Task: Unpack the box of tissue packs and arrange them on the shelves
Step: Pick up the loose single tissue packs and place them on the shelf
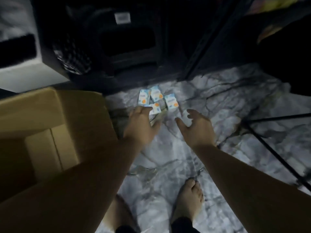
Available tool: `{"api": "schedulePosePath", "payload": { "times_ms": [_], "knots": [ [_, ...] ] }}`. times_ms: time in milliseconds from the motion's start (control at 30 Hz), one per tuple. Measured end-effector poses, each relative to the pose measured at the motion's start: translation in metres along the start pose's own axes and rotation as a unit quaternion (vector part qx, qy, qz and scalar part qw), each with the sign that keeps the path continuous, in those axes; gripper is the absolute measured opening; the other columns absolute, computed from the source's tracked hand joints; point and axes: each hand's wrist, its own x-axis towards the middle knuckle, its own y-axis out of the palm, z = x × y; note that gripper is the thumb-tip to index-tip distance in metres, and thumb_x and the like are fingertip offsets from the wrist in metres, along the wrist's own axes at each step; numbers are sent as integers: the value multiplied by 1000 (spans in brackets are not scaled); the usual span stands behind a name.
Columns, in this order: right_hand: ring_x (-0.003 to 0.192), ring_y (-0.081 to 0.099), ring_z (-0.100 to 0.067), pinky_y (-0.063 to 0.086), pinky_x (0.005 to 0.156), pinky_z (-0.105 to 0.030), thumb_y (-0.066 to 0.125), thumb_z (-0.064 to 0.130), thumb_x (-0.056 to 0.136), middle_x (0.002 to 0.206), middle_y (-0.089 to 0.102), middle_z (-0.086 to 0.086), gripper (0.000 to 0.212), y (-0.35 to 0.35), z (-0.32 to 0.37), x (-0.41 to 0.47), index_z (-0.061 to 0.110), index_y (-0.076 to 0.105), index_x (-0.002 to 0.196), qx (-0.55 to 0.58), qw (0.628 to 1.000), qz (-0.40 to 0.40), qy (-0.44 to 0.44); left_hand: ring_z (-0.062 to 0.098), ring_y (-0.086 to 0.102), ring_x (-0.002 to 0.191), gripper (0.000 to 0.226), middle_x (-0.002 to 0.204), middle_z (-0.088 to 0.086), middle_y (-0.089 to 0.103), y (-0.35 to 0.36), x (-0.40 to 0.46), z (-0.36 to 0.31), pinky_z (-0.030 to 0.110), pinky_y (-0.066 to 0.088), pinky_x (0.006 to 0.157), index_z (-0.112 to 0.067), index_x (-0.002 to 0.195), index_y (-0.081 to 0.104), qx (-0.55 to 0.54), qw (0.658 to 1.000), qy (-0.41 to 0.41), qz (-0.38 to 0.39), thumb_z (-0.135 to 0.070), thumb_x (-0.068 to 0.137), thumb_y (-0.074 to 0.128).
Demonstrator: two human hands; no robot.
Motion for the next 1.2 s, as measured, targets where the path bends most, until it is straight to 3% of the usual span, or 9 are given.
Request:
{"api": "schedulePosePath", "payload": {
  "times_ms": [200,400,500,667,767,900,1000,1100,1200],
  "knots": [
    [111,66,-39,52,85,-39,63,56,94,115,73,-15,50,74,-33,82,15,65,124,8,1000,-2,22,38,60,118,52,127,15,63,68,73,33,40,49,102,-13,129,69,-1,1000,-26,-6,-37,83,74],
    [111,62,-40,49,85,-40,62,55,95,113,70,-17,50,127,-48,135,11,65,119,37,999,-14,33,36,46,130,58,143,13,53,107,103,51,39,37,107,-16,145,55,71,997,-5,-38,-32,91,68],
    [116,60,-39,50,90,-41,68,51,93,119,68,-18,51,139,-46,149,10,62,123,61,997,-14,44,37,42,133,60,144,12,47,114,110,54,46,40,106,-21,147,52,110,993,-16,-44,-38,92,67],
    [100,64,-32,39,73,-29,73,44,92,108,68,-12,38,141,-42,149,11,61,105,103,991,31,78,37,50,126,59,133,17,56,113,114,60,44,43,104,-13,133,57,56,996,-69,-28,-39,85,79],
    [89,61,-23,31,64,-21,78,40,89,92,63,-6,36,125,-41,133,10,58,94,156,982,24,99,30,68,110,62,115,11,72,108,99,58,42,55,92,-13,119,69,-41,989,-137,-22,-57,75,77],
    [83,72,-20,55,71,-37,83,52,76,84,74,-2,45,76,-31,83,12,72,92,228,968,-7,109,26,71,101,44,107,12,76,74,52,34,39,57,85,-6,108,74,-188,962,-195,-43,-38,81,85],
    [78,73,-17,61,76,-41,85,42,81,83,76,-1,28,17,-2,33,19,71,87,320,940,-12,114,19,72,91,43,98,5,75,27,7,11,30,56,76,-6,105,69,-268,943,-189,-51,-37,81,86],
    [78,74,-24,60,71,-40,82,30,90,89,75,-18,28,-44,37,-12,3,73,94,365,924,28,114,11,74,84,45,93,3,76,-32,-41,-12,23,57,66,-6,105,68,-326,927,-182,-37,-37,81,87],
    [94,74,-34,64,73,-36,77,22,94,99,75,-22,26,-107,85,-54,-2,73,102,397,911,72,91,17,77,86,46,94,5,79,-103,-89,-47,35,62,72,-3,108,70,-390,906,-163,-27,-36,80,87]
  ]
}}
